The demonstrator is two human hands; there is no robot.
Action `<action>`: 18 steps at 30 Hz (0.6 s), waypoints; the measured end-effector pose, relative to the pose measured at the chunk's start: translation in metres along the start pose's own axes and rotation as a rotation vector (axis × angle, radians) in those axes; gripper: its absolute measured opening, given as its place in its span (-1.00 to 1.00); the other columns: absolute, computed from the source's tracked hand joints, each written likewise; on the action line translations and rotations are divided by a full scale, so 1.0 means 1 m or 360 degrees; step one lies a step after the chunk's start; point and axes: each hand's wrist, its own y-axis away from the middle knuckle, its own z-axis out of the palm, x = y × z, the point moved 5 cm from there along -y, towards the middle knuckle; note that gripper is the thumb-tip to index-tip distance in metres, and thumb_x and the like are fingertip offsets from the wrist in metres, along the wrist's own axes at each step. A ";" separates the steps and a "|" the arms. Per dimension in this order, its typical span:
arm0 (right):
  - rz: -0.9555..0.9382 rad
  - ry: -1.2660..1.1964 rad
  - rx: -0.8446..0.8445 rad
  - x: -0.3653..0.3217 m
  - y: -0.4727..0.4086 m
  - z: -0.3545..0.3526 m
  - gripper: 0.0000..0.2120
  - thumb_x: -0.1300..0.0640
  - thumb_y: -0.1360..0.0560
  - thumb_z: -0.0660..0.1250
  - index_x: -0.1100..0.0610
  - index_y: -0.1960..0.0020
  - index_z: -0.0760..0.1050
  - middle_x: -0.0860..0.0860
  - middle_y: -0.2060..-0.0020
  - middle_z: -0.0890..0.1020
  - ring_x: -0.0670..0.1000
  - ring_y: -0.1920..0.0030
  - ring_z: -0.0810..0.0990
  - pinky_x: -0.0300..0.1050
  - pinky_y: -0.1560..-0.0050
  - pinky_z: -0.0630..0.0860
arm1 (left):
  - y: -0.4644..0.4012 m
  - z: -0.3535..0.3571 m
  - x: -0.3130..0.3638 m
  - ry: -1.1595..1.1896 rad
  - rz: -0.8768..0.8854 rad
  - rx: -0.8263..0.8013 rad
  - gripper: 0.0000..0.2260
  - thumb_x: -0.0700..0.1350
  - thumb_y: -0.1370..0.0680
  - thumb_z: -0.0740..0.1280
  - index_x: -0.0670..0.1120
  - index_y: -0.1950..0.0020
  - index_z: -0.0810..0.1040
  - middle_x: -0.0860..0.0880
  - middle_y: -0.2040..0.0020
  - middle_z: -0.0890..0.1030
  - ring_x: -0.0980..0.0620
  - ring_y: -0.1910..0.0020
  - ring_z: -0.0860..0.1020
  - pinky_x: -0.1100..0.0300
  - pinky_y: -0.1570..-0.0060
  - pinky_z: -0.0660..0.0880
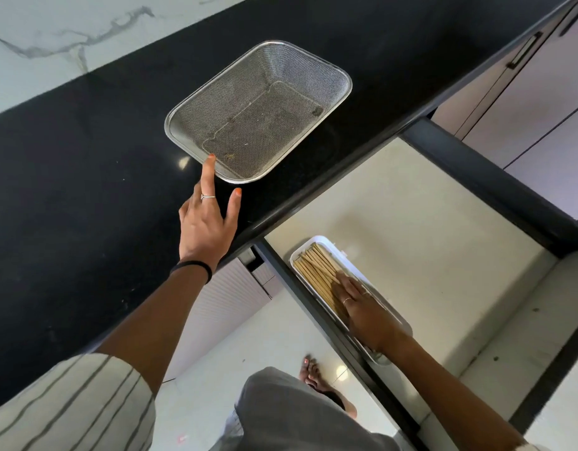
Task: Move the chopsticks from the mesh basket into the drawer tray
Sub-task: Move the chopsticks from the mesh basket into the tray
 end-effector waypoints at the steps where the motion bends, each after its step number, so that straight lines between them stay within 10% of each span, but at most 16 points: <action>1: 0.0009 -0.0036 0.0021 0.001 0.000 0.000 -0.41 0.17 -0.61 0.14 0.09 -0.55 -0.05 -0.01 -0.56 -0.09 0.04 -0.55 -0.04 -0.02 -0.53 0.06 | 0.000 0.000 0.000 -0.0002 -0.0002 -0.0001 -0.42 0.08 -0.65 0.16 0.01 -0.60 -0.02 -0.16 -0.45 0.40 -0.16 -0.39 0.41 -0.15 -0.40 0.27; 18: -0.0170 -0.0268 0.0071 -0.002 -0.001 -0.005 -0.52 0.19 -0.61 0.15 -0.02 -0.50 0.18 -0.15 -0.51 0.19 -0.10 -0.52 0.08 -0.08 -0.52 0.11 | -0.001 -0.001 0.001 -0.0022 0.0010 -0.0017 -0.41 0.07 -0.66 0.15 -0.02 -0.60 -0.04 -0.16 -0.47 0.37 -0.15 -0.42 0.39 -0.15 -0.43 0.27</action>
